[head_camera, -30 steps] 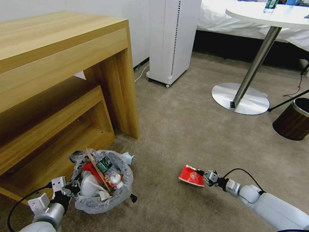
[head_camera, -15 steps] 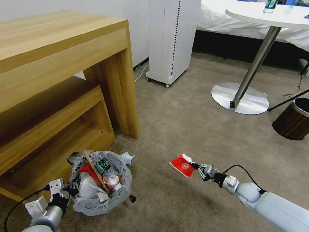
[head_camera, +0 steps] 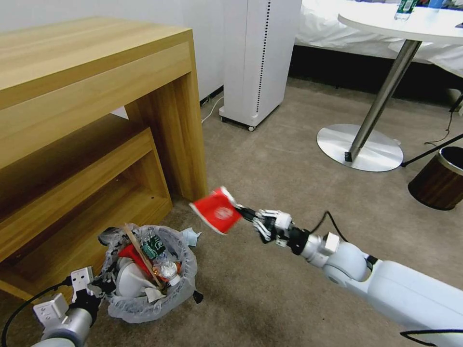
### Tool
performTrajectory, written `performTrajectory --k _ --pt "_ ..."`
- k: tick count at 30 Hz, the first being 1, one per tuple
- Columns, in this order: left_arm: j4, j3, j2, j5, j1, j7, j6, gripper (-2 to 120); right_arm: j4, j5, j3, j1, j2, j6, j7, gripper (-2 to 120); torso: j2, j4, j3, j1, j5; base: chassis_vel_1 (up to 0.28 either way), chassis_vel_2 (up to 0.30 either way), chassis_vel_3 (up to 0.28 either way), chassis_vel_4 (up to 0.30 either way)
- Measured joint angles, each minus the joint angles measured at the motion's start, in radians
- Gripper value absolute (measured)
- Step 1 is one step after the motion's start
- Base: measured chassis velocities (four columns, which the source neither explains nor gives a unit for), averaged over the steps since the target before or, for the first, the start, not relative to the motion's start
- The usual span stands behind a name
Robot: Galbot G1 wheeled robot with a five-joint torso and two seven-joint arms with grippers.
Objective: Pick up the trash bin and place the garbage on the floor into it.
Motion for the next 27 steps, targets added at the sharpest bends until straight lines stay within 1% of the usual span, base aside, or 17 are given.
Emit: performTrajectory --k 1,2,5,6,9,10,12,14,15,17,18,21,22,25,27 --pt "-0.006 0.0 -0.001 -0.001 0.0 -0.001 0.003 1 0.032 0.035 -0.046 0.051 0.011 -0.017 0.007 0 0.0 0.0 0.0 0.0 0.0003 0.0 0.0 0.0 0.0" --pt "-0.006 0.0 -0.001 -0.001 0.0 -0.001 0.003 1 0.032 0.035 -0.046 0.051 0.011 -0.017 0.007 0 0.0 0.0 0.0 0.0 0.0003 0.0 0.0 0.0 0.0" --pt "-0.02 -0.002 -0.009 -0.002 0.001 -0.003 0.007 1 0.085 0.129 -0.203 0.22 0.058 -0.053 0.034 0 0.0 0.0002 0.0 0.0 0.0 0.0 0.0 0.0 0.0" --pt "-0.02 -0.002 -0.009 -0.002 0.001 -0.003 0.007 1 0.085 0.129 -0.203 0.22 0.058 -0.053 0.034 0 0.0 0.0002 0.0 0.0 0.0 0.0 0.0 0.0 0.0" --pt "-0.03 -0.006 -0.017 -0.002 0.004 -0.004 0.007 1 0.1 0.196 -0.334 0.33 0.107 -0.093 0.061 0 0.0 0.0002 0.0 0.0 0.0 0.0 0.0 0.0 0.0" --pt "-0.03 -0.006 -0.017 -0.002 0.004 -0.004 0.007 1 0.1 0.196 -0.334 0.33 0.107 -0.093 0.061 0 0.0 0.0002 0.0 0.0 0.0 0.0 0.0 0.0 0.0" --pt "-0.037 -0.01 -0.02 -0.003 0.006 -0.004 0.007 1 0.094 0.228 -0.446 0.404 0.154 -0.12 0.087 0 0.0 0.0001 0.0 0.0 0.0001 0.0 0.0 0.0 0.0" --pt "-0.041 -0.012 -0.021 -0.005 0.006 -0.005 0.007 1 0.081 0.234 -0.489 0.43 0.175 -0.129 0.099 0 0.0 0.0002 0.0 0.0 0.0001 0.0 0.0 0.0 0.0" --pt "-0.041 -0.012 -0.021 -0.005 0.006 -0.005 0.007 1 0.081 0.234 -0.489 0.43 0.175 -0.129 0.099 0 0.0 0.0002 0.0 0.0 0.0001 0.0 0.0 0.0 0.0" --pt "-0.043 -0.015 -0.022 -0.009 0.006 -0.005 0.007 1 0.055 0.243 -0.552 0.463 0.211 -0.138 0.121 0 0.0 0.0001 0.0 0.0 0.0001 0.0 0.0 0.0 0.0" --pt "-0.043 -0.015 -0.022 -0.009 0.006 -0.005 0.007 1 0.055 0.243 -0.552 0.463 0.211 -0.138 0.121 0 0.0 0.0001 0.0 0.0 0.0001 0.0 0.0 0.0 0.0" --pt "-0.043 -0.019 -0.025 -0.017 0.005 -0.005 0.003 1 -0.008 0.248 -0.619 0.484 0.266 -0.142 0.139 0 0.0 0.0001 0.0 0.0 0.0002 0.0 0.0 0.0 0.0" --pt "-0.043 -0.019 -0.025 -0.017 0.005 -0.005 0.003 1 -0.008 0.248 -0.619 0.484 0.266 -0.142 0.139 0 0.0 0.0001 0.0 0.0 0.0002 0.0 0.0 0.0 0.0" --pt "-0.048 -0.022 -0.031 -0.022 0.007 -0.005 0.0 1 -0.058 0.242 -0.653 0.469 0.305 -0.142 0.146 0 0.0 0.0001 0.0 0.0 0.0002 0.0 0.0 0.0 0.0" --pt "-0.048 -0.025 -0.031 -0.024 0.009 -0.006 -0.001 1 -0.074 0.239 -0.663 0.459 0.315 -0.142 0.151 0 0.0 0.0001 0.0 0.0 0.0004 0.0 0.0 0.0 0.0"
